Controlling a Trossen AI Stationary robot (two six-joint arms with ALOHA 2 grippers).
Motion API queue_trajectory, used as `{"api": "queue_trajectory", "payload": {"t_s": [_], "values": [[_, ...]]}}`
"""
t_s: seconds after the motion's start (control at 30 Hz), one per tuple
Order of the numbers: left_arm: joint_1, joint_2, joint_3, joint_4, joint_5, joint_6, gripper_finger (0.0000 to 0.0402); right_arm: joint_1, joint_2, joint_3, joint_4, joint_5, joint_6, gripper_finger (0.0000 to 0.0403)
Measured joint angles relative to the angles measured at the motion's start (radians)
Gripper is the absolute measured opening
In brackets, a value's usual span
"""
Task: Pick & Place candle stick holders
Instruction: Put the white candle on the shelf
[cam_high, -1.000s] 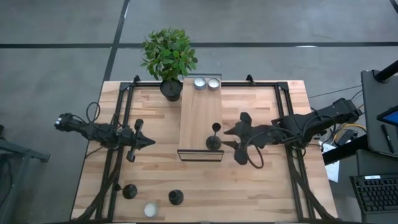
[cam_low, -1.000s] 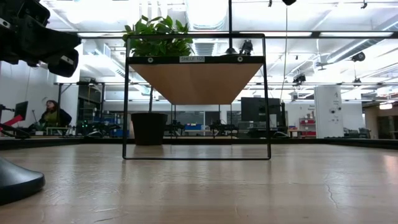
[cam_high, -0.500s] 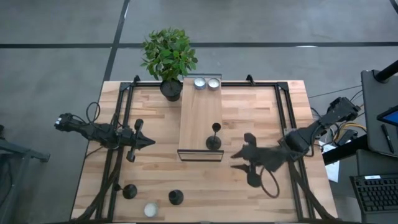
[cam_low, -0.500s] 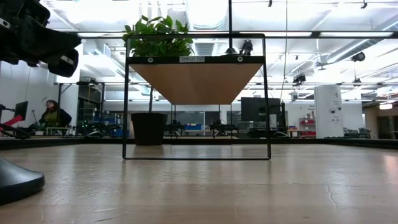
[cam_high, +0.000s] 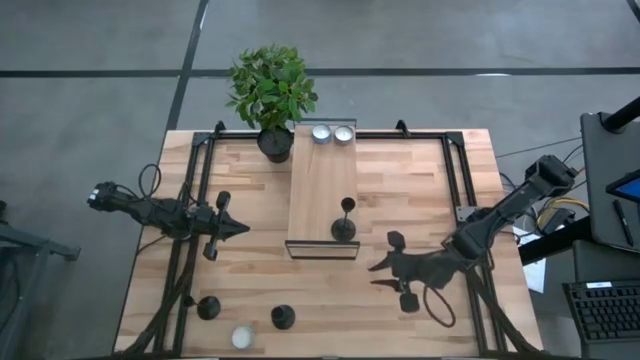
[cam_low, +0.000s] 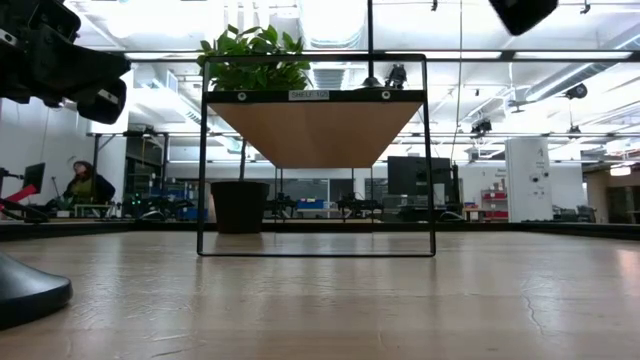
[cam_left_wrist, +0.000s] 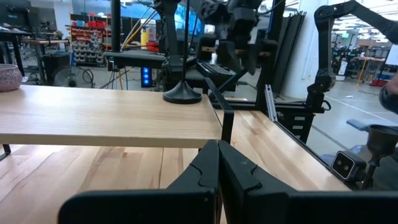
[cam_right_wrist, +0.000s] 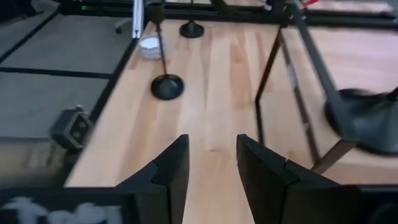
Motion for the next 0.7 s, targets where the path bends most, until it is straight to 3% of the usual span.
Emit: {"api": "queue_trajectory", "payload": {"t_s": [0.4, 0.7], "values": [[0.000, 0.000, -0.003, 0.026, -0.017, -0.010, 0.0000, -0.095, 0.000, -0.009, 0.048, 0.002, -0.218, 0.0090], [0.000, 0.003, -0.008, 0.345, -0.034, -0.328, 0.0000, -0.106, -0.003, -0.003, 0.042, 0.001, -0.287, 0.0060]]}}
